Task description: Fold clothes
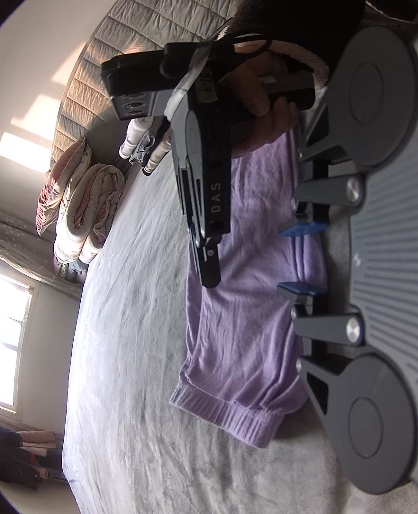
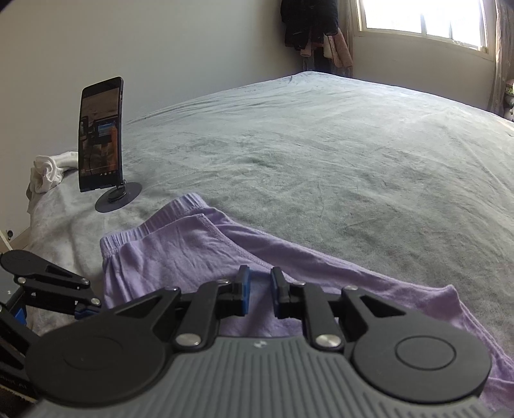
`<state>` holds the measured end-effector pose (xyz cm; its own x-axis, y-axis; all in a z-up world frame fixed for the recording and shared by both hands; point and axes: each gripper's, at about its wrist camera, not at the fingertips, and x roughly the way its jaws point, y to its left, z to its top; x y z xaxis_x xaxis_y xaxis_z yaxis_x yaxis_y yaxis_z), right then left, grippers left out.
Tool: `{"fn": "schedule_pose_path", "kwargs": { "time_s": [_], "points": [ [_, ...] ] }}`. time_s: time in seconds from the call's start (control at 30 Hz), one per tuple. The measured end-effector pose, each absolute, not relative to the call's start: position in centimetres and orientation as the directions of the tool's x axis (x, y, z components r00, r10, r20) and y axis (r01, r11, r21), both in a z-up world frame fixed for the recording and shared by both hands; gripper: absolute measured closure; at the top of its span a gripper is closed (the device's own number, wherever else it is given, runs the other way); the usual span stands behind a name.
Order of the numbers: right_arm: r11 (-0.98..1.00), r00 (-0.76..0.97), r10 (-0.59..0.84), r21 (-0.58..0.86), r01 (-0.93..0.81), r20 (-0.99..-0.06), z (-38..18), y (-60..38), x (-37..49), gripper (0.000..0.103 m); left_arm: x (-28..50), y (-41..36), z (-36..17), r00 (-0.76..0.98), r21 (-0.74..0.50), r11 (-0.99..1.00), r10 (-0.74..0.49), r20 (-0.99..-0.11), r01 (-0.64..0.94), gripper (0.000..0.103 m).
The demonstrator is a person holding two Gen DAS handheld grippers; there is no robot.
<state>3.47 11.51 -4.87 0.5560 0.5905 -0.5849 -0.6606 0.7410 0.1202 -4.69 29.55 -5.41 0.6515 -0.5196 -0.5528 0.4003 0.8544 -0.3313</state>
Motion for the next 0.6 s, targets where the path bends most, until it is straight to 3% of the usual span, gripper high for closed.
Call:
{"fn": "schedule_pose_path", "kwargs": {
  "time_s": [0.27, 0.6],
  "points": [
    [0.753, 0.571, 0.566, 0.092, -0.651, -0.594, -4.3, 7.6, 0.9, 0.083, -4.2, 27.6, -4.6, 0.653, -0.364, 0.819, -0.574, -0.494, 0.445, 0.071],
    [0.834, 0.631, 0.478, 0.09, -0.545, -0.611, -5.4, 1.2, 1.2, 0.083, -3.7, 24.9, -6.2, 0.572, -0.321, 0.808, -0.58, -0.58, 0.493, 0.071]
  ]
}}
